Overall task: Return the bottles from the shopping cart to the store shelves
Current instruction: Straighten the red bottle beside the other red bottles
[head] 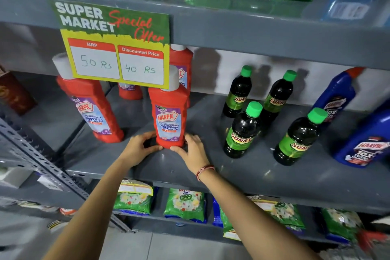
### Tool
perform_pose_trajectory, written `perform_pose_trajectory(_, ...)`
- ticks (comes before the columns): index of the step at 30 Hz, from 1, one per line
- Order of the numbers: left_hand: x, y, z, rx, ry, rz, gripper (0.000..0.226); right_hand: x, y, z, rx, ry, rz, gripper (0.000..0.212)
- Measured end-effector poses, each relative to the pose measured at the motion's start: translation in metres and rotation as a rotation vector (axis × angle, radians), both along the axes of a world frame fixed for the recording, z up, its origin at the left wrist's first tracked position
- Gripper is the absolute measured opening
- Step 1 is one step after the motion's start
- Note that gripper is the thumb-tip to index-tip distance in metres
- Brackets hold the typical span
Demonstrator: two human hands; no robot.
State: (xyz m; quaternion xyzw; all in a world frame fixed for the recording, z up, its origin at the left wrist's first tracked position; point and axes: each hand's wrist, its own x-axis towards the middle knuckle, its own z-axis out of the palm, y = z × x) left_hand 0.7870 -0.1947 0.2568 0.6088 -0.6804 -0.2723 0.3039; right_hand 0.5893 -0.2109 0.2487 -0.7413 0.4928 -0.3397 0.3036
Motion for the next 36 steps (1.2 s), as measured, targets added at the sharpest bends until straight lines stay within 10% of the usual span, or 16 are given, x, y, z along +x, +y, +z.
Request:
perform_pose_trajectory(13,-0.106,0.072,-0.012,-0.298,0.013,0.732,0.023,-0.145,0.07,0.004,0.051,-0.221,-0.243,0.014)
perform_pose_trajectory(22,-0.288,0.043,0.007,-0.146,0.21,-0.111,0.033,-0.302,0.059,0.006,0.096,-0.161,-0.53,0.058)
perform_pose_trajectory(36,-0.333,-0.011,-0.008,-0.125,-0.014,-0.154,0.064,-0.304,0.024,0.005,0.082,-0.1,-0.277,0.07)
